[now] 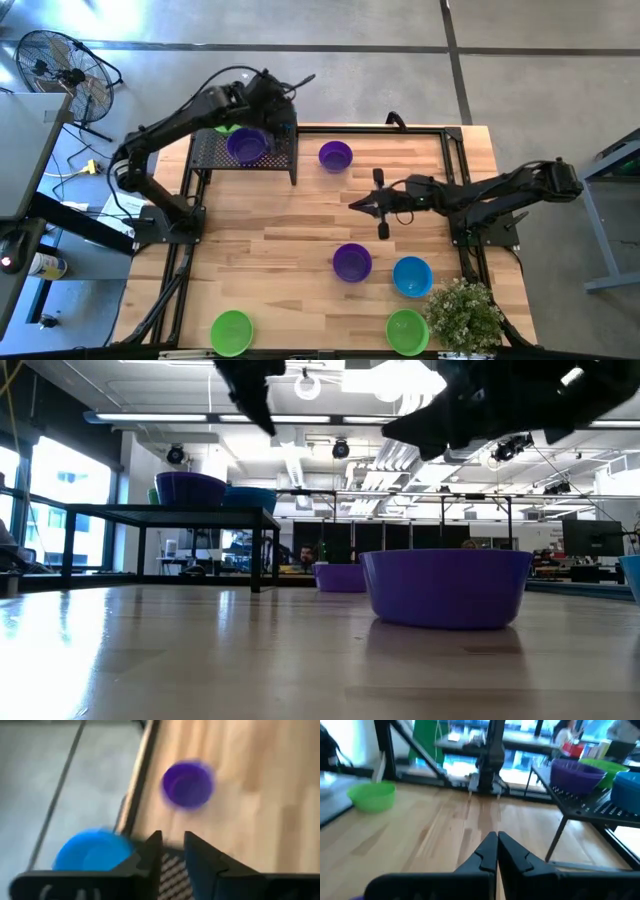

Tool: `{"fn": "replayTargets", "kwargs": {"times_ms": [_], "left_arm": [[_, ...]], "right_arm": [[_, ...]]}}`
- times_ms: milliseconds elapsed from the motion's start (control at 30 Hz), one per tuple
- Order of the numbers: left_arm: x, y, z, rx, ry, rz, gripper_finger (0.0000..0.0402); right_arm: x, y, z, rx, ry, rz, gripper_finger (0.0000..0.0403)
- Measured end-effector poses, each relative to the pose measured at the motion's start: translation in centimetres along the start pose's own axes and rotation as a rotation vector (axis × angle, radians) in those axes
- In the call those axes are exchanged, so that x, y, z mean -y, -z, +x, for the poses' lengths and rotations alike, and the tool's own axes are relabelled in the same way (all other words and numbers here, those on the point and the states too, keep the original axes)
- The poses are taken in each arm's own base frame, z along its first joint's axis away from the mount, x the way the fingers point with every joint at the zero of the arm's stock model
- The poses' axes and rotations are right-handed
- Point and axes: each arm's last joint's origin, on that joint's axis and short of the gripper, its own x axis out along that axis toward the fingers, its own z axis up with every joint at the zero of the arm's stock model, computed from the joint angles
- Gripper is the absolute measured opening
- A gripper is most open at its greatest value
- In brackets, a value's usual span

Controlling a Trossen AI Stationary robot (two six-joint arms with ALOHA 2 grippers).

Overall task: Pick & Place Mini bowls
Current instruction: Stack the green bowl on top of the green bowl on the shelf

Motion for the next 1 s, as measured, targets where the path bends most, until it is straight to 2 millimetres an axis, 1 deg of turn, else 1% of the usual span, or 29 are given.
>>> {"fn": "replayTargets", "kwargs": {"times_ms": [67, 167, 200, 300, 400, 533, 700, 800, 933, 1000], "left_arm": [[1.1, -0.5, 0.5, 0.081, 0.063, 0.016, 0.0052], [2.7, -0.7, 1.5, 0.195, 0.151, 0.032, 0.0014], [3.3, -0.8, 1.8, 0.237, 0.177, 0.032, 0.0007], [5.0, -0.4, 3.4, 0.339, 0.211, 0.03, 0.0009], [6.9, 0.3, 5.3, 0.43, 0.22, 0.034, 0.0006], [9.4, 1.6, 7.5, 0.538, 0.256, -0.001, 0.0002], [11.8, 3.4, 9.2, 0.669, 0.245, -0.031, 0.0001], [12.6, 4.8, 9.9, 0.757, 0.23, -0.077, 0.0001], [13.1, 7.0, 10.7, 0.817, 0.259, -0.131, 0.0001], [13.2, 7.7, 10.8, 0.85, 0.271, -0.145, 0.0001]], "right_arm": [[-0.1, 0.8, -0.5, 0.034, 0.013, 0.02, 0.0], [-0.1, 1.7, -1.2, 0.077, 0.053, 0.041, 0.0], [-0.1, 1.9, -1.4, 0.082, 0.07, 0.043, 0.0], [0.0, 2.6, -1.8, 0.073, 0.126, 0.046, 0.0], [0.0, 2.7, -1.9, 0.071, 0.156, 0.048, 0.0], [0.0, 2.7, -1.9, 0.071, 0.157, 0.048, 0.0], [0.0, 2.7, -1.9, 0.072, 0.156, 0.067, 0.0], [0.0, 2.8, -1.9, 0.065, 0.154, 0.097, 0.0], [0.0, 3.2, -1.8, 0.031, 0.152, 0.117, 0.0], [0.0, 3.2, -1.8, 0.025, 0.151, 0.119, 0.0]]}}
